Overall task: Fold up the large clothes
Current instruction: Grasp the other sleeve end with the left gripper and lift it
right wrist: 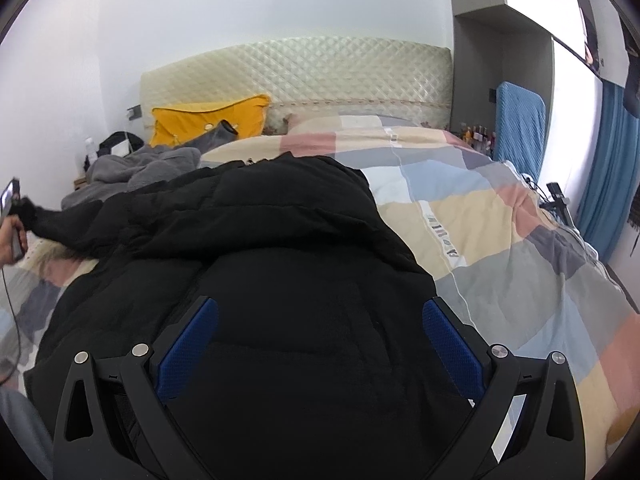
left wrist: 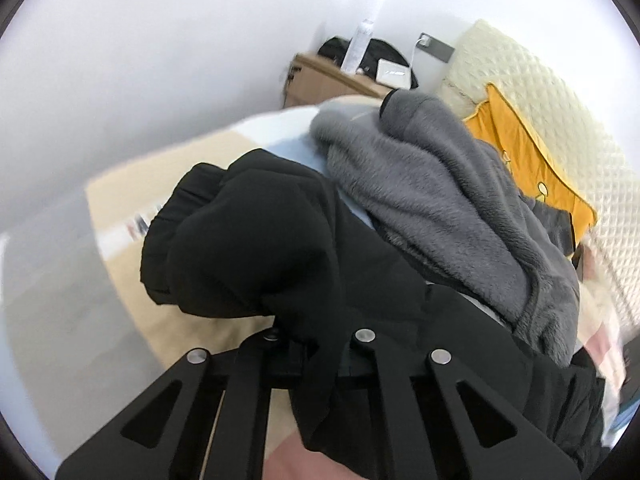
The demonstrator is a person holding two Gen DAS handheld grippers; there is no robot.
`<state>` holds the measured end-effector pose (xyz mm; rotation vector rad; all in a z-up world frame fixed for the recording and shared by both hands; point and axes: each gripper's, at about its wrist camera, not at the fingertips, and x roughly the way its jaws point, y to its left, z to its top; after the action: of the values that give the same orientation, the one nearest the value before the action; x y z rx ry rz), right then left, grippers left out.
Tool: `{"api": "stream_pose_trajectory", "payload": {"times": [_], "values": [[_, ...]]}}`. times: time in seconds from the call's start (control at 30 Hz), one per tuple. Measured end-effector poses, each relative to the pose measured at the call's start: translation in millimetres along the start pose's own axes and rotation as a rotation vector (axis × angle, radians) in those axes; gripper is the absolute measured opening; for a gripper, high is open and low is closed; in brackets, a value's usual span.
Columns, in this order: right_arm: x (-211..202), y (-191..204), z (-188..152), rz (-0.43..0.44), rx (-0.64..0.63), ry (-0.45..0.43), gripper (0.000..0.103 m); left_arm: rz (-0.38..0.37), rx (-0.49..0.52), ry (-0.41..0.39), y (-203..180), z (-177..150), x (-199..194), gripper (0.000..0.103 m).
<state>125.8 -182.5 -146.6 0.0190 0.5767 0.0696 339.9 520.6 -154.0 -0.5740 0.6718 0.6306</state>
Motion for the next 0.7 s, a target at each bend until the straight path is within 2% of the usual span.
{"api": "stream_pose_trajectory", "payload": {"times": [0.1, 0.33, 0.4, 0.6, 0.7], "values": [[-5, 1, -1, 0.018, -0.009, -0.006, 0.103, 0.013, 0.044, -0.048, -13, 12, -33, 0.006], [-24, -3, -1, 0.045, -0.022, -0.045, 0.103, -0.031, 0.128, -0.154, -60, 29, -122, 0.005], [-28, -4, 0, 0.049, -0.027, -0.054, 0.103, -0.066, 0.145, -0.177, -75, 30, -149, 0.005], [-42, -14, 2, 0.095, -0.038, -0.081, 0.103, -0.098, 0.261, -0.208, -125, 25, -211, 0.004], [-46, -22, 4, 0.103, -0.043, -0.096, 0.103, -0.12, 0.272, -0.218, -139, 19, -236, 0.004]]}}
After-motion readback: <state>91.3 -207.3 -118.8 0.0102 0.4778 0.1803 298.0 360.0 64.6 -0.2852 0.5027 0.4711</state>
